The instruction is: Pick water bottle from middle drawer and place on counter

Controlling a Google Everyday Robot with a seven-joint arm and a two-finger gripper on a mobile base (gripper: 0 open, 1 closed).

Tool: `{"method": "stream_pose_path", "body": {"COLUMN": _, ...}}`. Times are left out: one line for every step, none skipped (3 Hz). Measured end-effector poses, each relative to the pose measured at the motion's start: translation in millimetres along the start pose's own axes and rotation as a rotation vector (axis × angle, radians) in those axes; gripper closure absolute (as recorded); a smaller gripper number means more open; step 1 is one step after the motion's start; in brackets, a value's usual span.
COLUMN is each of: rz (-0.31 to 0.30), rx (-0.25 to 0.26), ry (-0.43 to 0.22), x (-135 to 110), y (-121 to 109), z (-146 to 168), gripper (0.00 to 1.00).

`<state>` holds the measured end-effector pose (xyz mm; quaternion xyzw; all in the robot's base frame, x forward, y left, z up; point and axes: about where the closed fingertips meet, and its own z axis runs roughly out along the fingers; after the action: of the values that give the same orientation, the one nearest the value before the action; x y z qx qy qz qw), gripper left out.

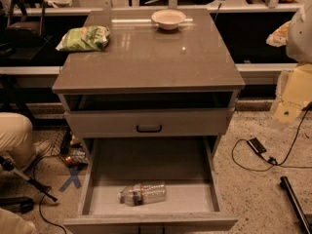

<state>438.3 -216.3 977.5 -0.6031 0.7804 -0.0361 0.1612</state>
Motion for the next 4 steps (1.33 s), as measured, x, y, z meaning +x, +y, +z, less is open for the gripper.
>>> {"method": "stream_pose_path", "body": {"rz": 0.0, "rx": 0.0, "ry": 0.0, "x": 0.0, "y": 0.0, "z": 0.0, "gripper": 0.0}}
{"method": "stream_pose_path", "body": {"rz": -0.011, "rx": -0.084, "ry": -0.062, "x": -6.1, "y": 15.6, "z": 15.1, "gripper": 0.0}}
{"method": "stream_pose_path", "body": {"rz": -0.046, "rx": -0.23, "ry": -0.201, "x": -26.0, "y": 60.3, "z": 52.4, "gripper": 0.0}}
{"method": "stream_pose_path", "body": {"rz": -0.031, "rx": -0.368, "ry": -0.32, "x": -50.7, "y": 113.8, "z": 90.3, "gripper": 0.0}}
